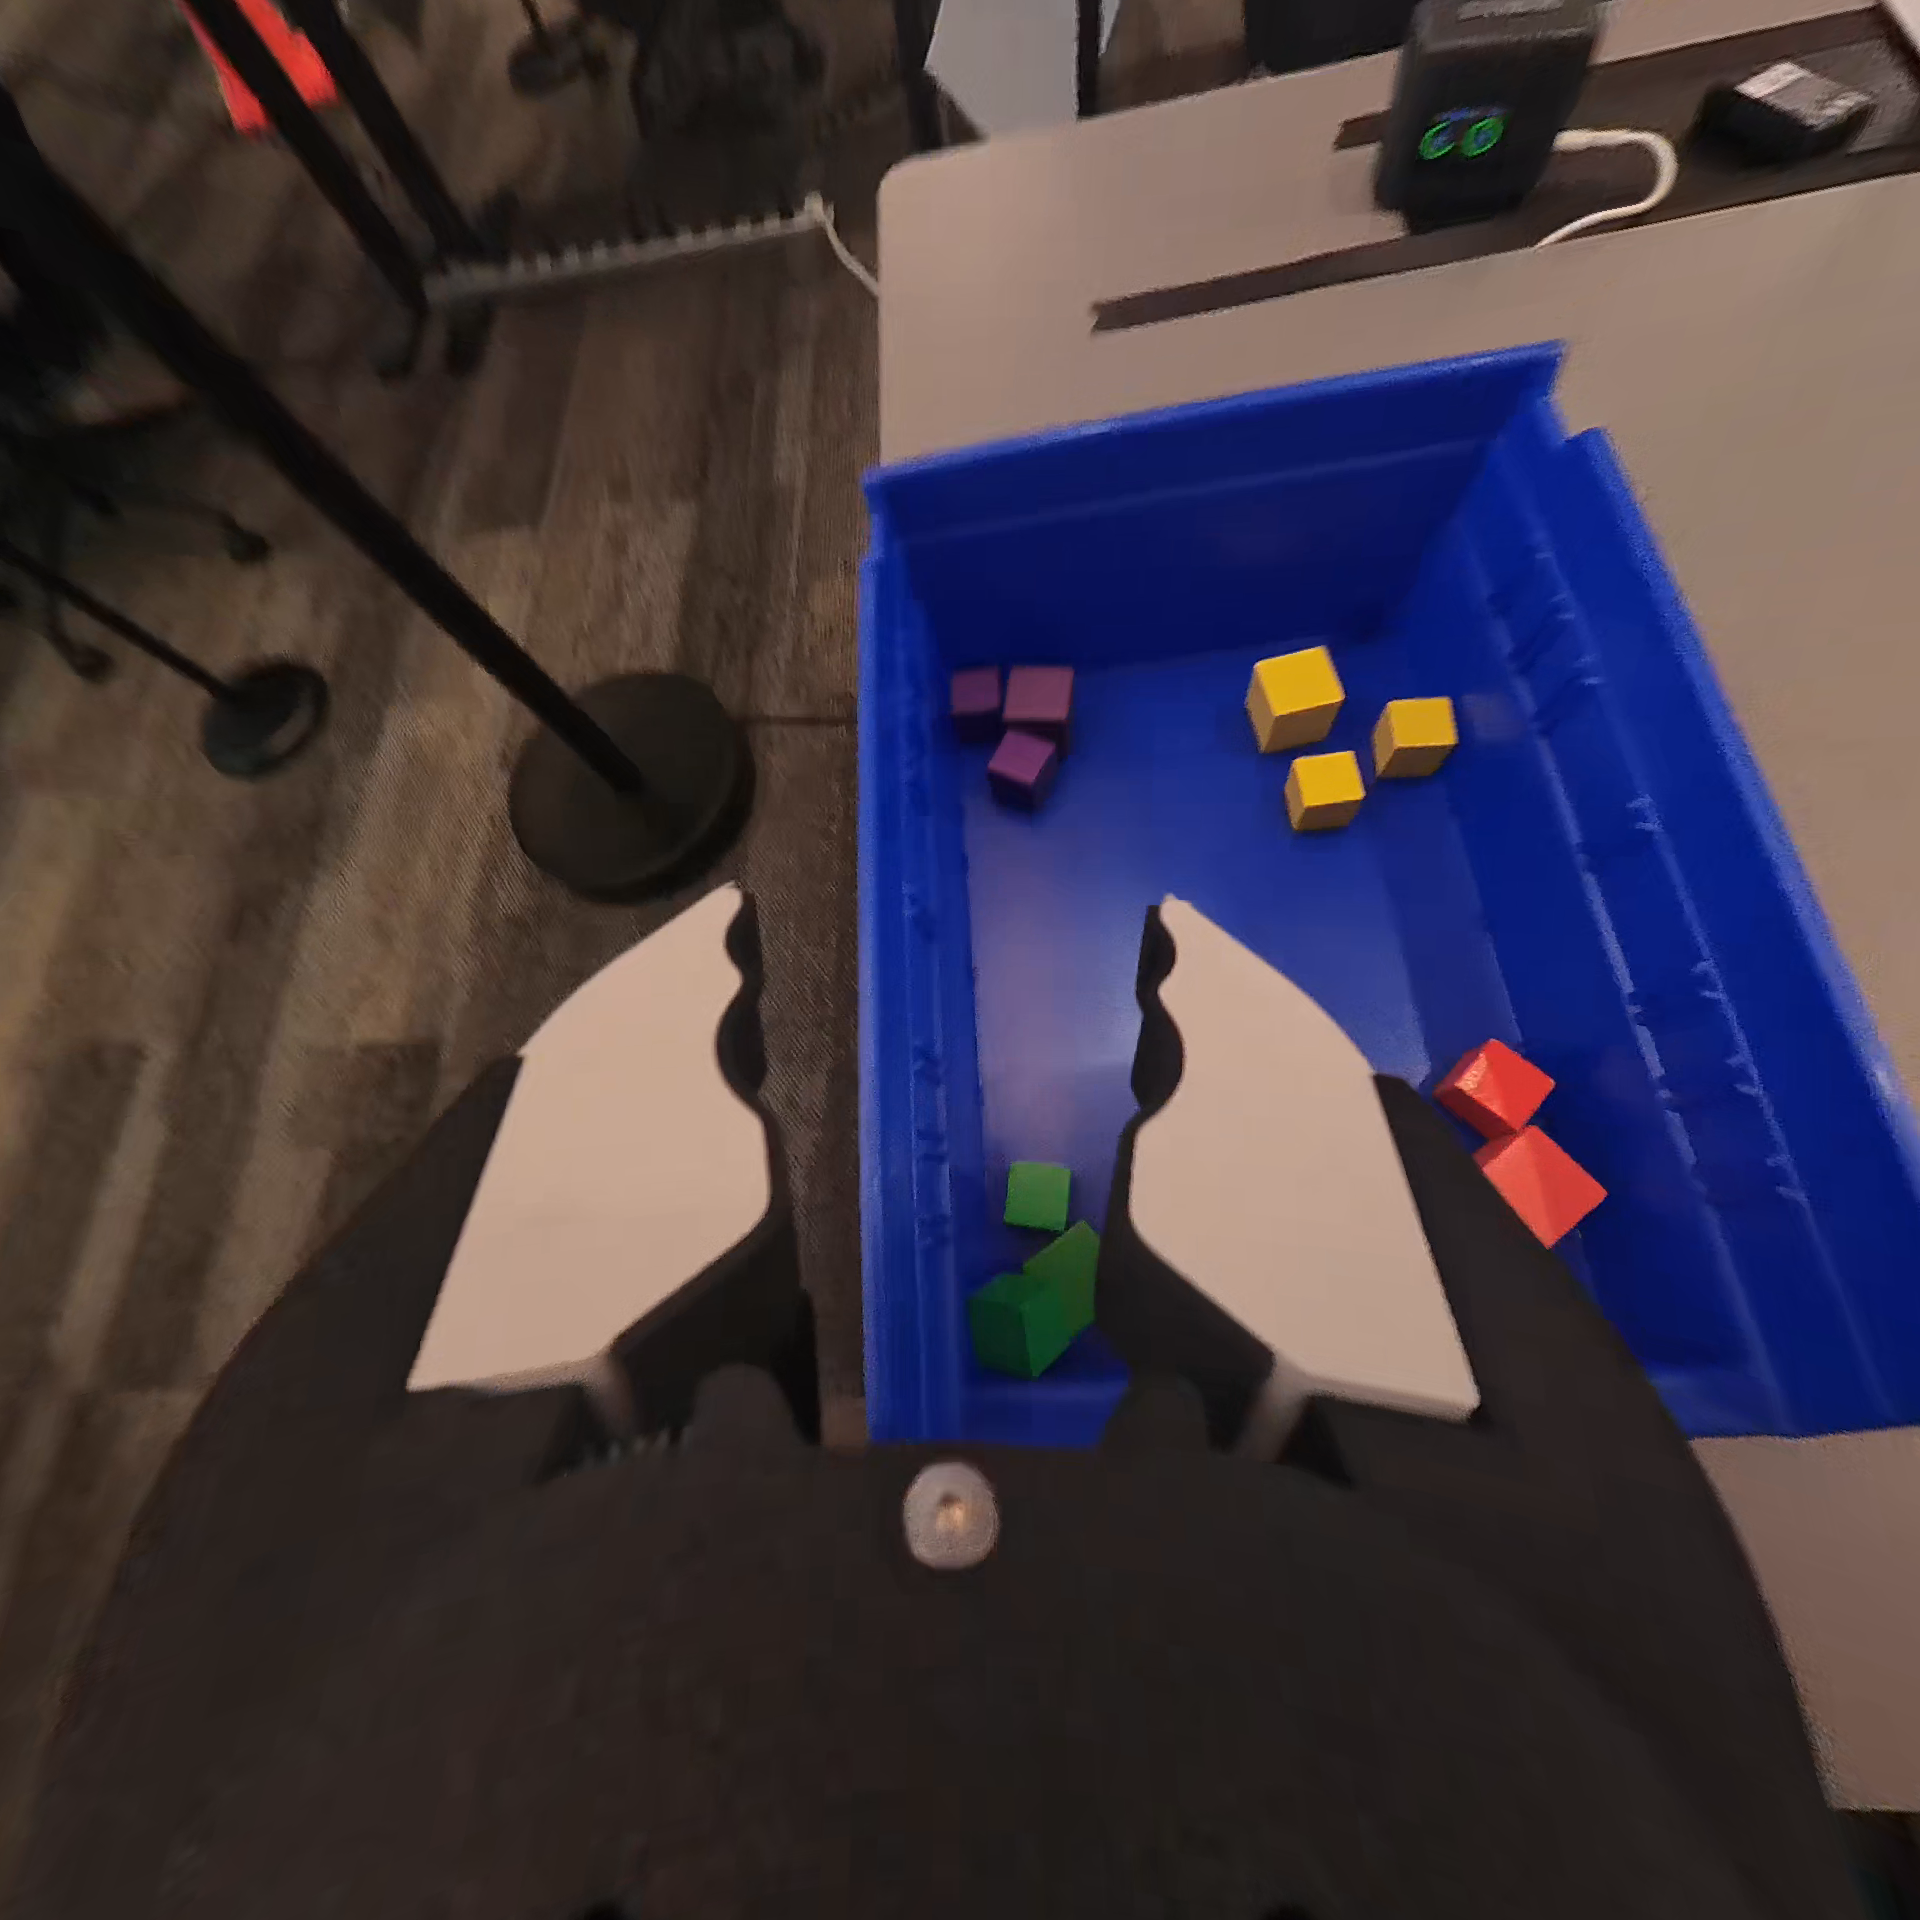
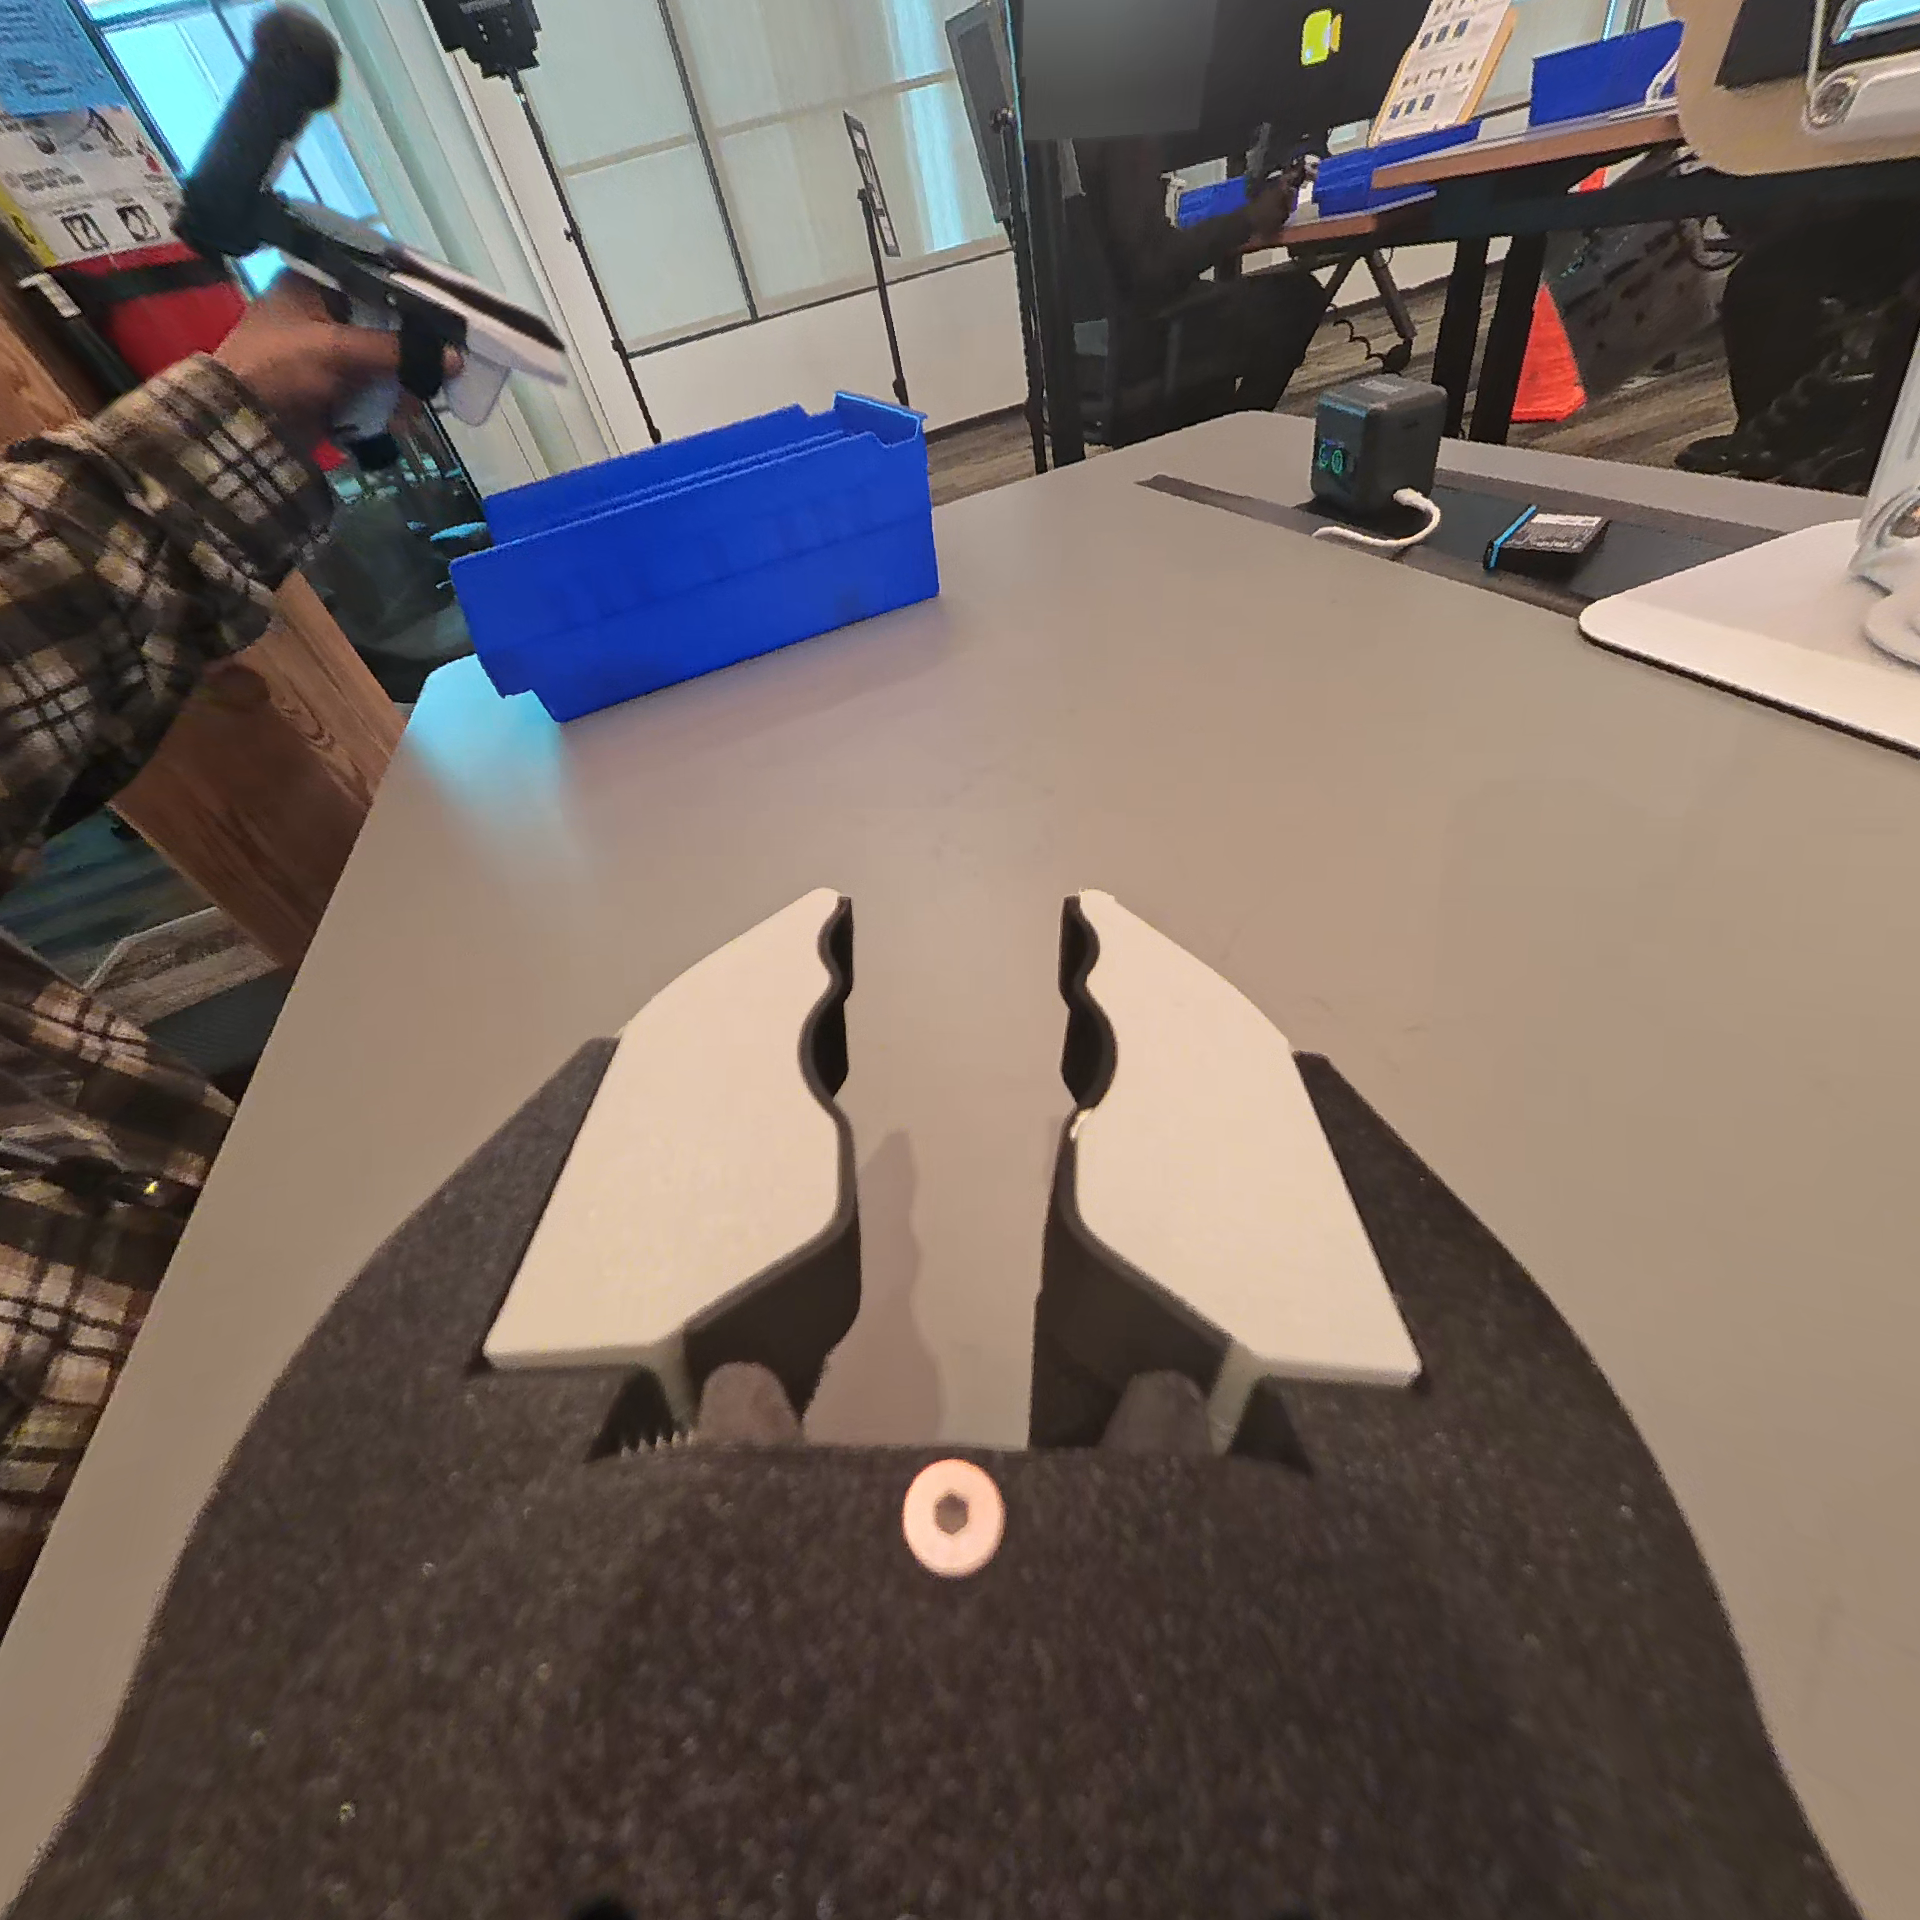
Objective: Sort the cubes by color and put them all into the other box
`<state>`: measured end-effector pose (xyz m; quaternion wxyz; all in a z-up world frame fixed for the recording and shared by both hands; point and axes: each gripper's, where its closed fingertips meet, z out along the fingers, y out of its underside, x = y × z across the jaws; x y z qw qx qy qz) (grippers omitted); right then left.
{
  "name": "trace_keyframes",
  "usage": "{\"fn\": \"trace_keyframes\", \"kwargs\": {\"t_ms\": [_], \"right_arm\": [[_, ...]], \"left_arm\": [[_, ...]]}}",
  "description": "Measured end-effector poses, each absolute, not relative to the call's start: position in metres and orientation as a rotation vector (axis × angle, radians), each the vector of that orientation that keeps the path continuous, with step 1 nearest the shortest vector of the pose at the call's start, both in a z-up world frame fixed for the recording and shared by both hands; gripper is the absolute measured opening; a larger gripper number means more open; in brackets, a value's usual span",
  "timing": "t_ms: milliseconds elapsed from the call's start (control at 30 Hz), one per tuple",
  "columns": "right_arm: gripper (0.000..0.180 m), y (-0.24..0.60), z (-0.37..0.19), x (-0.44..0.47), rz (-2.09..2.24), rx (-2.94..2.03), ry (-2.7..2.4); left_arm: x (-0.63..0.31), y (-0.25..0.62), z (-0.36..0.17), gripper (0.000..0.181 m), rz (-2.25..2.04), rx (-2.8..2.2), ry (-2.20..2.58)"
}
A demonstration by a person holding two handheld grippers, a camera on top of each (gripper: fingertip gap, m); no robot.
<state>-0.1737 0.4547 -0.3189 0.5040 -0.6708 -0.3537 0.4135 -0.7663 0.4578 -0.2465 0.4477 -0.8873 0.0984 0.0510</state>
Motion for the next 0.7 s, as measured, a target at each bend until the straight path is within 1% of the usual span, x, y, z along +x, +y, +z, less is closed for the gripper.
{"fn": "trace_keyframes", "kwargs": {"t_ms": [133, 333, 567, 700], "right_arm": [[0.038, 0.453, -0.319, -0.174, 0.985, -1.616, -0.864], [0.038, 0.453, -0.318, -0.173, 0.981, -1.614, -0.858], [0.038, 0.449, -0.318, -0.175, 0.990, -1.611, -0.872], [0.038, 0.447, -0.318, -0.176, 0.989, -1.611, -0.886]], "left_arm": [[-0.738, 0.460, -0.230, 0.073, 0.184, -2.157, 0.354], [-0.717, 0.453, -0.222, 0.075, 0.118, -2.123, 0.278], [-0.711, 0.439, -0.239, 0.069, 0.112, -2.179, 0.352], [-0.703, 0.439, -0.247, 0.068, 0.093, -2.225, 0.443]]}}
